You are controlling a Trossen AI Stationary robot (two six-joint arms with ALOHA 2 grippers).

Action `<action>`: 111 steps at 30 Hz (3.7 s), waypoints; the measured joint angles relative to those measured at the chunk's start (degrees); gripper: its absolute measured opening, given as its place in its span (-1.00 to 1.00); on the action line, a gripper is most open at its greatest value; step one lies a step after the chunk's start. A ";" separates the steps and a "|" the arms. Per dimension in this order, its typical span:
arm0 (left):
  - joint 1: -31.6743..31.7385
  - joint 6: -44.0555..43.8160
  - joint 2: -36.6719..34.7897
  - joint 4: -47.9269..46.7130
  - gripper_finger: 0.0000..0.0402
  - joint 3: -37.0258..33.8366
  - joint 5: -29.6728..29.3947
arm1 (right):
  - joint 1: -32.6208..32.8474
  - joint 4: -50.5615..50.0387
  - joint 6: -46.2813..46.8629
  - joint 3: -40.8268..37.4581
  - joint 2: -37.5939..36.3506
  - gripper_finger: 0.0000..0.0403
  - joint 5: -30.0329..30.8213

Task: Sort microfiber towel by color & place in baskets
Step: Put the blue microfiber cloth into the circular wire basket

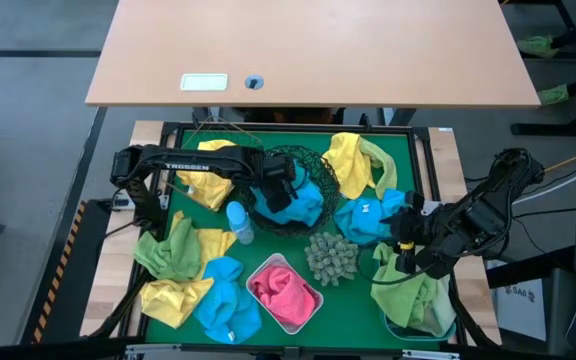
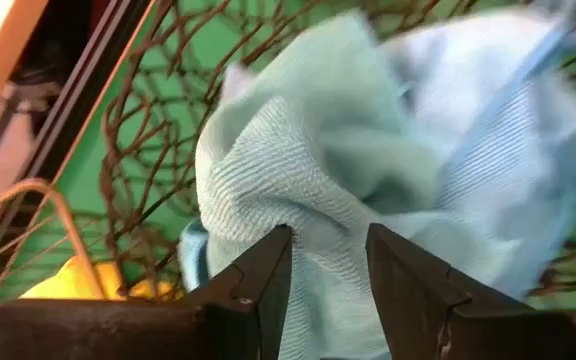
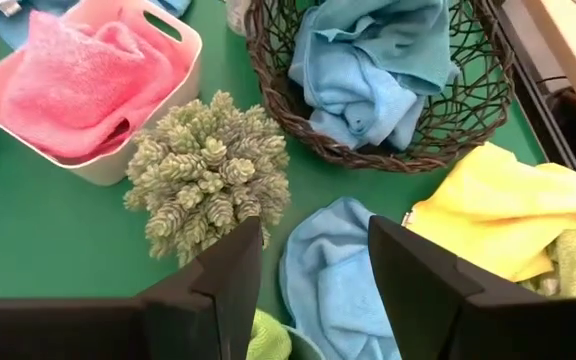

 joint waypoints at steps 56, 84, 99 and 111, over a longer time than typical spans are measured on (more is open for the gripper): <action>-3.85 0.00 0.00 1.09 -0.37 8.63 7.91 | -62.29 26.88 -42.25 -38.49 2.95 -0.09 -36.53; -3.82 0.00 0.00 1.09 -0.37 8.65 7.91 | -62.25 28.89 -43.93 -39.17 14.12 -0.57 -41.51; -3.82 -0.42 -0.15 1.07 -0.37 8.64 8.27 | -62.25 24.58 -45.46 -35.75 14.12 -0.98 -41.51; -4.04 -1.55 -0.19 0.44 -0.37 9.05 8.33 | -62.24 8.47 -46.79 -18.14 13.86 -0.99 -41.45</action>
